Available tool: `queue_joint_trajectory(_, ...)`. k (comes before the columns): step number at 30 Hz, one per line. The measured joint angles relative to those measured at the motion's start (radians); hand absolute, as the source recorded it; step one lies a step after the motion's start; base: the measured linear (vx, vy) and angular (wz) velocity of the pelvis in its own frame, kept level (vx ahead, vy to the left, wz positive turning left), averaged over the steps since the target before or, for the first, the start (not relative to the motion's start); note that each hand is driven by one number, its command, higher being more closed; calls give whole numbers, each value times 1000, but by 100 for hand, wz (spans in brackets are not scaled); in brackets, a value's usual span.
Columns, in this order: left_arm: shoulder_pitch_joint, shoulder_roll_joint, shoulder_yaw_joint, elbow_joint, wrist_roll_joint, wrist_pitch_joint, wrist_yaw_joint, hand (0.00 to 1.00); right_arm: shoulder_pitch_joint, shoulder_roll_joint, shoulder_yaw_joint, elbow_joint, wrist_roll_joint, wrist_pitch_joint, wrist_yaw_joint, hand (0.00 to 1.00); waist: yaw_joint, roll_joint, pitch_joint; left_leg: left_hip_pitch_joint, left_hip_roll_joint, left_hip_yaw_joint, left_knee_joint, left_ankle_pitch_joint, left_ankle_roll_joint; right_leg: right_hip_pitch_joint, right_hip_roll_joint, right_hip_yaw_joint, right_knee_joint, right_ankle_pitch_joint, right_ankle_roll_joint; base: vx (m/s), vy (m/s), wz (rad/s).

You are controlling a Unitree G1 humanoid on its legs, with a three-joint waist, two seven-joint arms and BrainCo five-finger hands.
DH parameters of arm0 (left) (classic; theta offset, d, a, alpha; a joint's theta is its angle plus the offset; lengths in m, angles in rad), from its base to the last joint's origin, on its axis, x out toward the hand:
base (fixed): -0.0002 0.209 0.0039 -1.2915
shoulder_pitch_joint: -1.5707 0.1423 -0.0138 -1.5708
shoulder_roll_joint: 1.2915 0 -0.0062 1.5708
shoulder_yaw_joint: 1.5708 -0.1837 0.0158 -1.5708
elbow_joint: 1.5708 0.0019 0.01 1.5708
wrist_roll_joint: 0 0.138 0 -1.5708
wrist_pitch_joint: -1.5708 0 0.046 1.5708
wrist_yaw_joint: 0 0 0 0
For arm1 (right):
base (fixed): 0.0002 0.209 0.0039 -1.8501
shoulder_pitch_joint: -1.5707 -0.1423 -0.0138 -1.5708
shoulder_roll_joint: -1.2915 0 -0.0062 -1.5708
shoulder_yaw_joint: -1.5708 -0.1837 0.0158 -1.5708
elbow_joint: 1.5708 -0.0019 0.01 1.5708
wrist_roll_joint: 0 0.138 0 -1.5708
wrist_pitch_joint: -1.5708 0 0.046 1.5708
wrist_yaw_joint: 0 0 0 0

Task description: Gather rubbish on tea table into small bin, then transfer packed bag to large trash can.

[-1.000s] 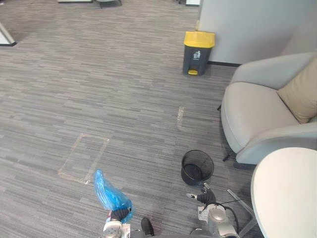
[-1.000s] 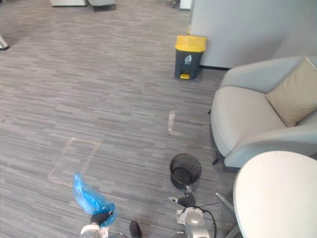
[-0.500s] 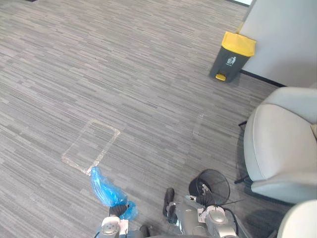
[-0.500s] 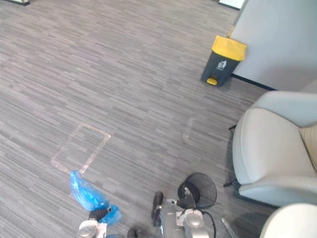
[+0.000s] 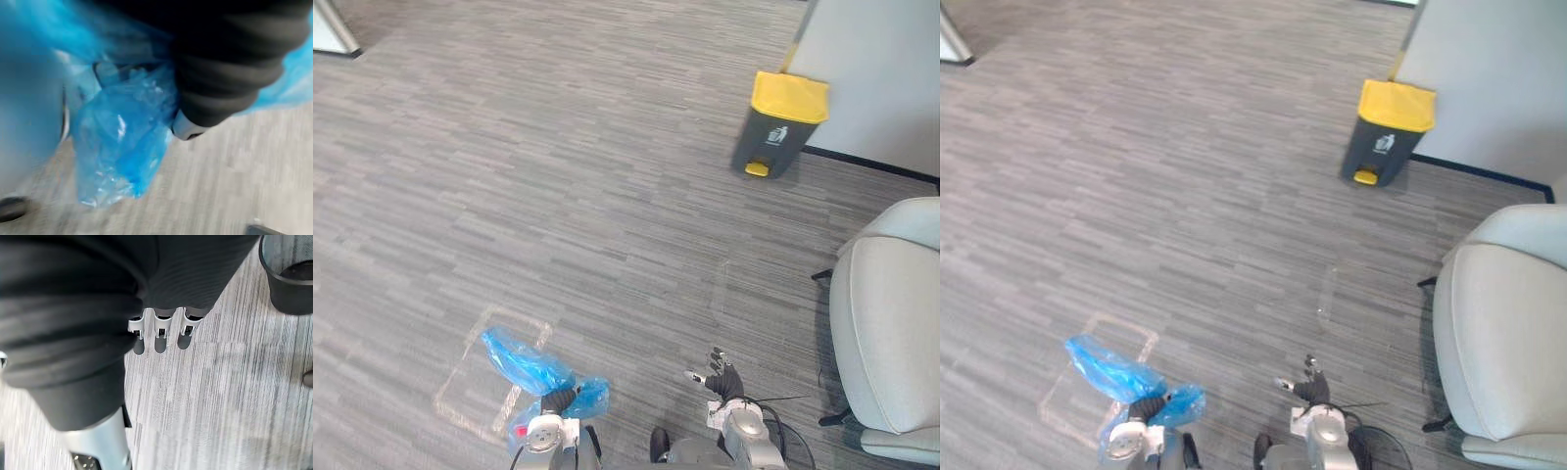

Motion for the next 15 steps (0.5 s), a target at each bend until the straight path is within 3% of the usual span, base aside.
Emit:
queue_joint_trajectory(1, 7, -7, 0, 0, -1, 0, 0, 100, 2, -3, -4, -1, 0, 0, 0, 0, 3, 11, -6, -1, 6, -27, -50, 24, -8, 0, 7, 10, 12, -21, 14, 309, 324, -81)
queue_joint_trajectory(2, 17, -6, -4, 6, -5, 0, -2, 100, 9, 2, -13, 22, 0, 9, -2, 0, 4, 25, -21, 1, -2, -37, -8, 99, -24, 3, -2, 68, 67, -82, 42, 419, 390, -78)
queue_joint_trajectory(3, 17, 7, 9, 7, -13, 2, 3, 100, 28, 19, 1, 16, 0, 14, -1, 0, -2, -12, -38, 27, -26, 11, -8, 57, -19, -15, -42, 104, 114, -89, 46, 419, 390, -83)
queue_joint_trajectory(5, 25, 10, 23, 1, -19, 2, 4, 100, 46, 19, 22, 9, -2, 14, 2, 0, 14, -34, -51, 68, -30, 86, -11, 6, -2, -65, -67, 147, 215, -73, 70, 432, 329, -98)
queue_joint_trajectory(7, 35, 18, 21, -6, -27, 5, 5, 100, 47, 19, 31, 9, -3, 14, 2, 0, 21, -44, -52, 133, -26, 152, -28, -32, 12, -128, -77, 151, 356, -35, 123, 410, 280, -114)
queue_joint_trajectory(8, 47, 27, 14, -7, -37, 5, 5, 100, 45, 19, 33, 10, -3, 14, 2, 0, 23, -39, -50, 197, -26, 201, -56, -53, 26, -205, -86, 136, 526, 32, 175, 356, 186, -103)
queue_joint_trajectory(9, 51, 38, -1, -3, -38, 6, 6, 100, 46, 18, 31, 18, -3, 14, 2, 0, 13, -38, -48, 251, -26, 226, -77, -76, 33, -274, -96, 92, 665, 42, 184, 361, 159, -83)
queue_joint_trajectory(10, 50, 44, -7, 2, -38, 6, 6, 100, 46, 18, 31, 24, -4, 14, 2, 0, 5, -38, -48, 272, -27, 227, -86, -85, 34, -297, -105, 58, 703, 32, 166, 393, 110, -39)
queue_joint_trajectory(11, 48, 55, -10, 28, -40, 7, 6, 100, 34, 14, 32, 33, -6, 14, 2, 0, -8, -39, -48, 323, -25, 235, -118, -90, 33, -356, -118, -40, 755, -11, 109, 342, 64, -17)
queue_joint_trajectory(12, 36, 62, -8, 48, -41, 8, 6, 100, 16, 6, 32, 57, -16, 14, 2, 0, -12, -36, -47, 354, -17, 244, -141, -88, 29, -397, -116, -100, 751, -38, 80, 543, 34, -18)
queue_joint_trajectory(13, 28, 72, -8, 68, -43, 10, 7, 100, -7, -6, 32, 84, -41, 14, 2, 0, -14, -31, -44, 401, -9, 247, -176, -88, 29, -449, -103, -169, 706, -61, 48, 476, -6, -12)
queue_joint_trajectory(15, 16, 80, -8, 89, -49, 13, 9, 100, -41, -31, 33, 101, -42, 14, 3, 0, -24, -8, -29, 461, 21, 252, -220, -88, 28, -513, -67, -254, 563, -57, 21, 519, -48, 3)
